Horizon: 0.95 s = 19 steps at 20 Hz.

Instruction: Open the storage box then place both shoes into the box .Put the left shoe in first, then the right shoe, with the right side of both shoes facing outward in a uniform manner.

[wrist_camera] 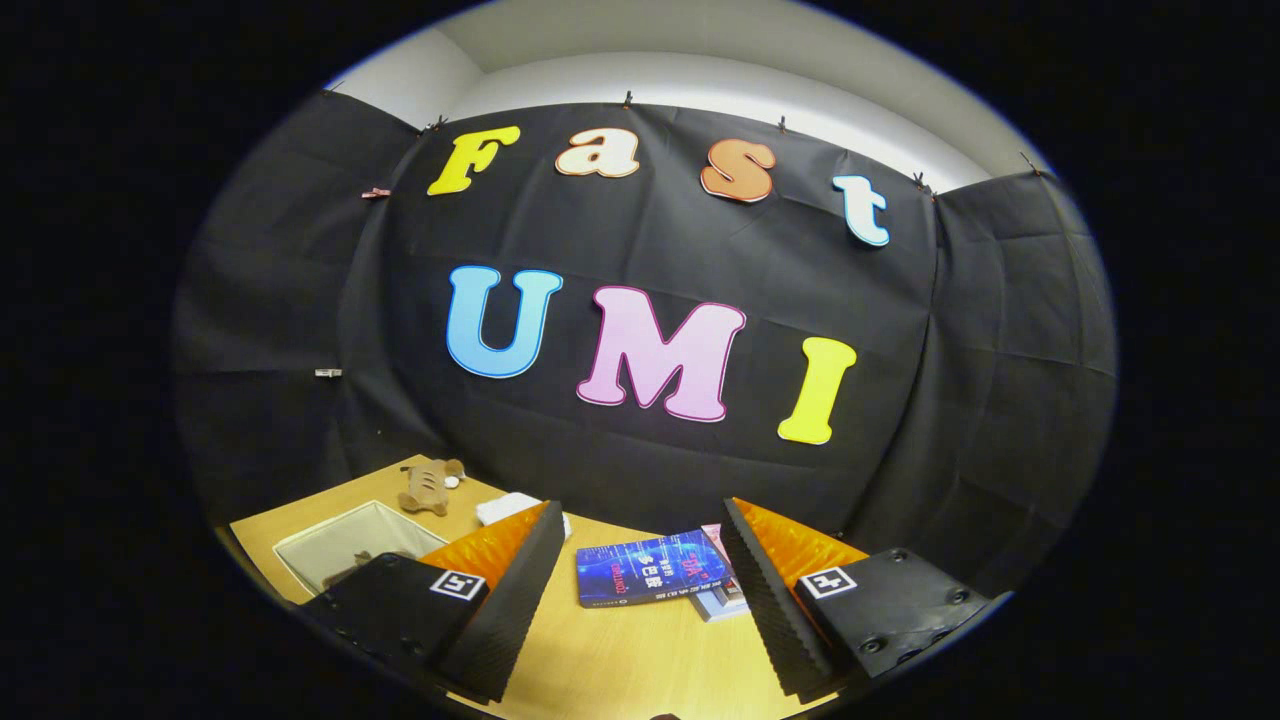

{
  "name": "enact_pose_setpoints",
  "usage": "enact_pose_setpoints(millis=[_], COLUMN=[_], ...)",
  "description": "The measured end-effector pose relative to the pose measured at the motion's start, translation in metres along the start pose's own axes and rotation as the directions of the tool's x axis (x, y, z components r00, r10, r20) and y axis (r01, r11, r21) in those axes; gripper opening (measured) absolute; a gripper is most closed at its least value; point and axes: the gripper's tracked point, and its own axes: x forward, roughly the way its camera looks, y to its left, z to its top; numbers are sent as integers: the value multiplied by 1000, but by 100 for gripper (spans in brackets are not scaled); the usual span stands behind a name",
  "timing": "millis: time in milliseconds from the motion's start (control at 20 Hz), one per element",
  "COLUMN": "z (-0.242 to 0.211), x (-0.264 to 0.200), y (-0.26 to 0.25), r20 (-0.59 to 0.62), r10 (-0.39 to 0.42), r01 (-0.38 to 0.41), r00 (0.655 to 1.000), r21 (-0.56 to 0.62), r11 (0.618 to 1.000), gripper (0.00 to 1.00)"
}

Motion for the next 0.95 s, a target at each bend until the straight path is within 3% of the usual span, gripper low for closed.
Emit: enact_pose_setpoints(millis=[550,950], z=[-8,-17], x=[9,1], y=[-5,-24], r20=[20,39], r10=[154,175], r01=[-154,-175], r00=[988,984], r21=[2,8], r11=[988,985], gripper=[98,98])
